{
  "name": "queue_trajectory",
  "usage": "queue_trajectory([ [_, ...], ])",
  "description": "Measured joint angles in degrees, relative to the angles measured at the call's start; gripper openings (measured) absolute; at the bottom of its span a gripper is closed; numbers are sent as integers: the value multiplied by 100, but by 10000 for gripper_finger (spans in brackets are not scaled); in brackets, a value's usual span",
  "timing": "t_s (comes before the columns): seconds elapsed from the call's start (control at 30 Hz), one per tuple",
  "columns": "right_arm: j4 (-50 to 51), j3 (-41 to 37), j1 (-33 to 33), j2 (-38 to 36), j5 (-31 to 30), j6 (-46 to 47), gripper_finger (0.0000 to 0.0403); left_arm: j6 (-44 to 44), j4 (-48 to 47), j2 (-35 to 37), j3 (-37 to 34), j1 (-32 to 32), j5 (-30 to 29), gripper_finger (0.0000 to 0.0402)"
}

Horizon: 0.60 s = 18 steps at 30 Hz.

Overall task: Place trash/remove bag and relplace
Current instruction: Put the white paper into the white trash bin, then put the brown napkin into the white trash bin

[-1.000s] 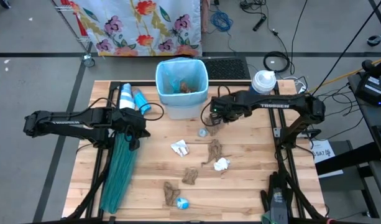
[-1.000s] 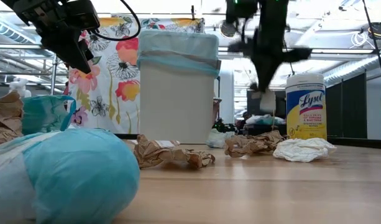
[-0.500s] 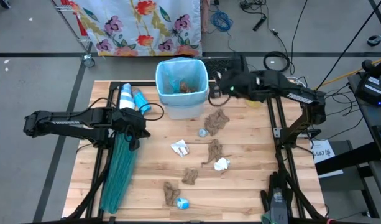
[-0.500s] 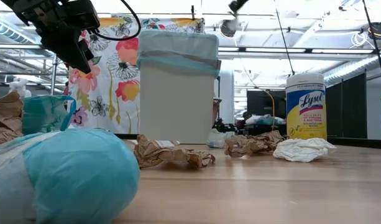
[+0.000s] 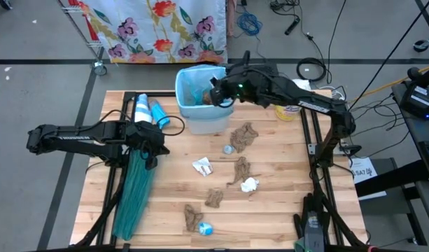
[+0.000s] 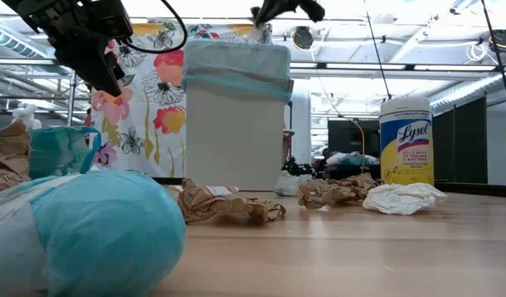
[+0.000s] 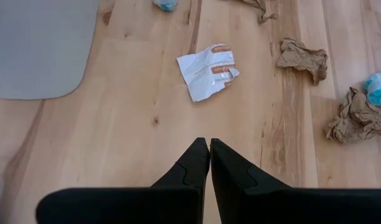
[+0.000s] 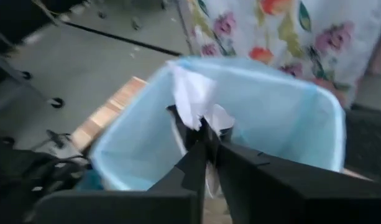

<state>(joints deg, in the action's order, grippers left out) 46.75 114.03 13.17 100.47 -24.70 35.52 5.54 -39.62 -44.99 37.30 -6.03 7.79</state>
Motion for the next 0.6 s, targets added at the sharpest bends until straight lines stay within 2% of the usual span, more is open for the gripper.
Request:
queue_trajectory([
  [0.3, 512, -5, 190, 83, 601, 107, 131, 15, -9, 0, 0, -1, 0, 22],
  [0.47, 956, -6, 172, -212, 554, 28, 148, 19, -17, 0, 0, -1, 0, 22],
  [0.6, 1624, -2, 61, -408, 561, 367, 150, 20, -39, 1, 0, -1, 0, 22],
])
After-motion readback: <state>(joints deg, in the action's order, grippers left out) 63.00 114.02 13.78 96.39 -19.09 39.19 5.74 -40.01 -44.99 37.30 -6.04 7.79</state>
